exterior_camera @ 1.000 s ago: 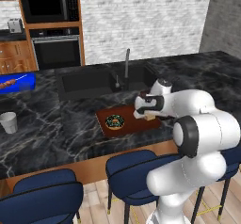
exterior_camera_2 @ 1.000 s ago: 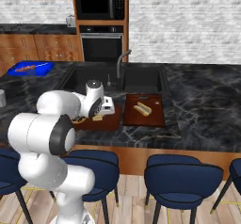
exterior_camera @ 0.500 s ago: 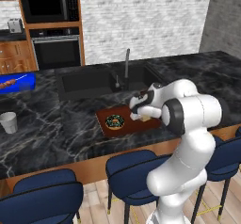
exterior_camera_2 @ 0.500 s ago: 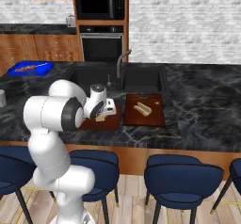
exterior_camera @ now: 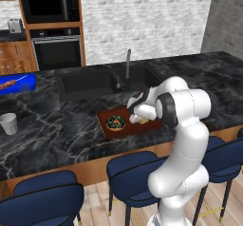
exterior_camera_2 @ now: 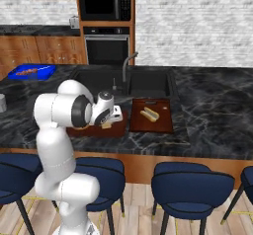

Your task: Take the donut and cake from the fridge and place them on the empty tray on the dining counter.

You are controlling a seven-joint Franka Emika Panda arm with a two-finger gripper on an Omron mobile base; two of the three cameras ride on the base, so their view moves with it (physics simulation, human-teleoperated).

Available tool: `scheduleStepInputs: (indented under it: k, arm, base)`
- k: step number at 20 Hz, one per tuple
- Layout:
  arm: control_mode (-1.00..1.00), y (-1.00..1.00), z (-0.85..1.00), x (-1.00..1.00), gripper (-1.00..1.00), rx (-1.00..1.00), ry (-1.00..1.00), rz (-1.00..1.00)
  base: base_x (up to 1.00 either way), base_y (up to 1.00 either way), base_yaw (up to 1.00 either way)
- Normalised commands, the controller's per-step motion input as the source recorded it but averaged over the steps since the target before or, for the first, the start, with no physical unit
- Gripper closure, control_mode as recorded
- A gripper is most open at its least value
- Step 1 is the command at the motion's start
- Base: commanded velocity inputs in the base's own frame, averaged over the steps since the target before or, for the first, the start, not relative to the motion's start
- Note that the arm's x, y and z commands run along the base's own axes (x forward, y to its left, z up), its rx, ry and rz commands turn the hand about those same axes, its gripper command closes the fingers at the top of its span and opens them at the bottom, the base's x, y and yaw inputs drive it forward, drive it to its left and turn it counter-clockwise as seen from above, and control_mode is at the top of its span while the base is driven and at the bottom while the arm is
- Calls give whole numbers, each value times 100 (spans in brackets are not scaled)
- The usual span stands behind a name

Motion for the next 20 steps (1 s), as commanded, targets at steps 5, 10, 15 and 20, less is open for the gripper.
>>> scheduleStepInputs:
  k: [5, 10, 15, 20]
  arm:
    - [-100, 0, -10, 20, -100, 0, 0, 4]
    - [-100, 0, 20, 0, -100, 0, -5, 1]
    - [-100, 13, 95, -41, -100, -3, -3, 0]
    - [-100, 15, 83, -87, -100, -8, 1, 0]
  base:
    - [0, 0, 0]
    - [0, 0, 0]
    - [0, 0, 0]
    - [0, 0, 0]
